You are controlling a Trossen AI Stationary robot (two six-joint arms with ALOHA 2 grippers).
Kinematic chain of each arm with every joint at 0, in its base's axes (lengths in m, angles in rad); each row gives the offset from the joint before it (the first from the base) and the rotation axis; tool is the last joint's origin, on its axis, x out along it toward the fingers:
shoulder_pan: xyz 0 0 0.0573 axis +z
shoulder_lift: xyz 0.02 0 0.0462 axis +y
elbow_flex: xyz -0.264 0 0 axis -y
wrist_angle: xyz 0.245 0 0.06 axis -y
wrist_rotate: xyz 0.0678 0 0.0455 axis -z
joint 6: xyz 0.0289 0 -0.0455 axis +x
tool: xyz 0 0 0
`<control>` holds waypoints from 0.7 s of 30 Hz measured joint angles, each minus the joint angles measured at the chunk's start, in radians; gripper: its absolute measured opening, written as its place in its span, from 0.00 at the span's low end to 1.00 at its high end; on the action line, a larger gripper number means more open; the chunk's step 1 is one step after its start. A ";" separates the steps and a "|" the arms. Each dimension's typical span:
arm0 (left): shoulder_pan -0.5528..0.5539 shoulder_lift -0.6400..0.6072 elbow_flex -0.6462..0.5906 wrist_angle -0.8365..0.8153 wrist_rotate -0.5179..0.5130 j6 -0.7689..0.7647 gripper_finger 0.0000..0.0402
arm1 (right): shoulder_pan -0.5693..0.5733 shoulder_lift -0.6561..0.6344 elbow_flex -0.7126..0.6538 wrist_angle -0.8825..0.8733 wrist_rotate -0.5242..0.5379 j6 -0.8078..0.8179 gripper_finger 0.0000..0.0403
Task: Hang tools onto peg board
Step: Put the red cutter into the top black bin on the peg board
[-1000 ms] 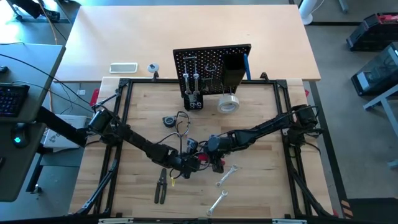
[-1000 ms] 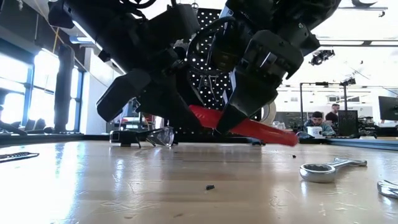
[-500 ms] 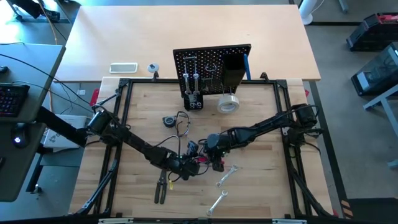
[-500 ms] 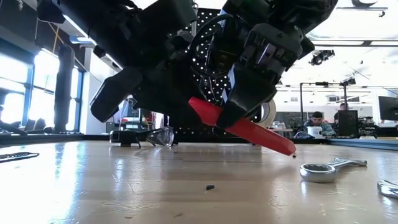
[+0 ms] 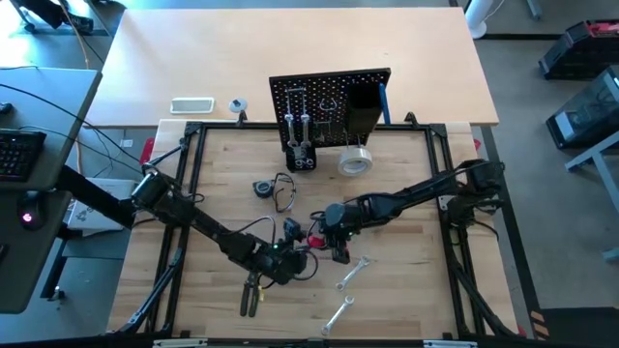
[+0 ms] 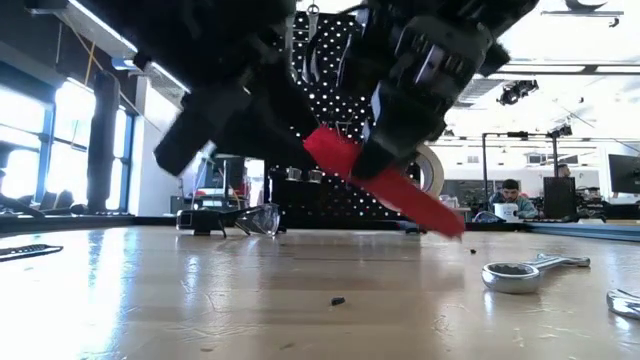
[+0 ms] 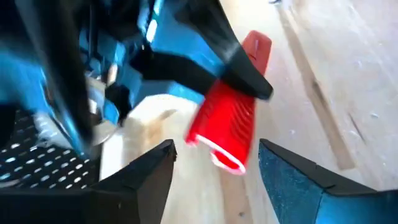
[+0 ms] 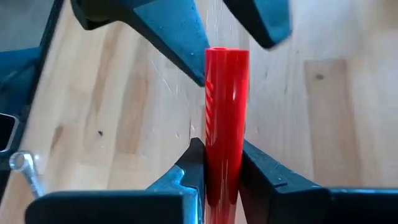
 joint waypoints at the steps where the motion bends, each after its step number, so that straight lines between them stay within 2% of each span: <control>1: -0.008 -0.011 0.000 -0.011 -0.015 -0.014 0.56 | 0.000 -0.018 0.000 -0.012 0.008 -0.003 0.14; 10: -0.062 -0.169 0.000 -0.195 -0.123 -0.211 0.57 | 0.005 -0.265 -0.001 -0.129 0.176 -0.048 0.13; 17: -0.090 -0.234 -0.001 -0.283 -0.120 -0.383 0.58 | 0.015 -0.433 -0.001 -0.114 0.341 -0.120 0.13; 21: -0.101 -0.230 -0.029 -0.280 -0.094 -0.457 0.58 | 0.025 -0.479 0.015 -0.057 0.384 -0.184 0.13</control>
